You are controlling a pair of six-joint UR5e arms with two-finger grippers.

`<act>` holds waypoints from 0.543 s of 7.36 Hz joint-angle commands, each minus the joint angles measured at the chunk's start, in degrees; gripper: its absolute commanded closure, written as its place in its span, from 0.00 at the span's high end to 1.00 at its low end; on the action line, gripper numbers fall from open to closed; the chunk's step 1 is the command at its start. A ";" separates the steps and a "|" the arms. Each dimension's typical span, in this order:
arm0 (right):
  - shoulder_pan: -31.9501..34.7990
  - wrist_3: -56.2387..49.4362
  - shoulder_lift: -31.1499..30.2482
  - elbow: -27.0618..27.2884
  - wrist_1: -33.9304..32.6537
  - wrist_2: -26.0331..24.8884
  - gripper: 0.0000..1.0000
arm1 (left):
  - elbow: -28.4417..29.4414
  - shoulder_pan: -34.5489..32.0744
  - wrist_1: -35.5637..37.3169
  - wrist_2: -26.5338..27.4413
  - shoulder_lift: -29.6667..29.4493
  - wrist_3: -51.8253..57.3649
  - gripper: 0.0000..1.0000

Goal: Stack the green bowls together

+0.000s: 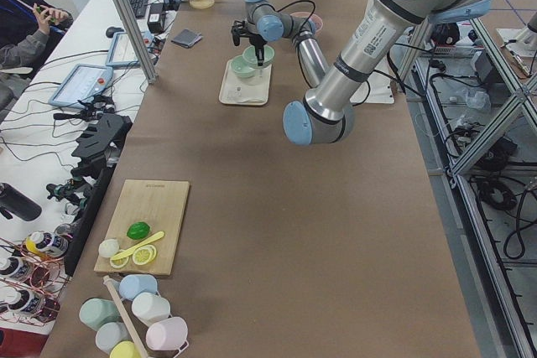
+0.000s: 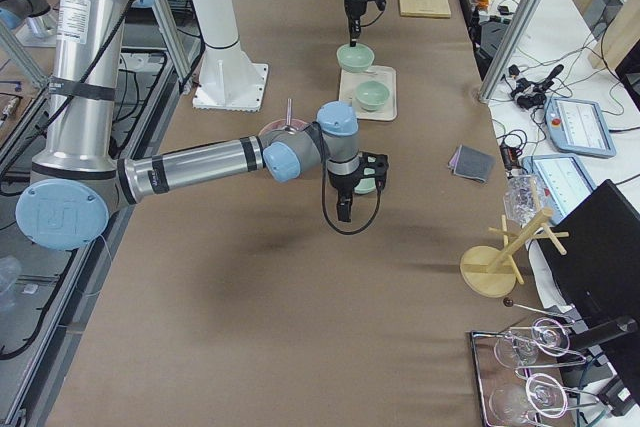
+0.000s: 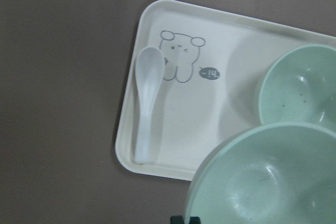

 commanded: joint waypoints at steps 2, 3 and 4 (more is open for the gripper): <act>-0.11 0.09 0.02 -0.01 0.00 0.00 1.00 | 12.52 1.03 -6.65 3.00 -7.29 -3.72 0.00; -0.11 0.09 0.02 -0.01 0.09 0.00 1.00 | 13.95 1.47 -9.36 4.39 -7.40 -5.46 0.00; -0.20 0.09 0.02 -0.01 0.00 0.00 1.00 | 16.31 2.26 -10.69 5.53 -8.53 -5.65 0.00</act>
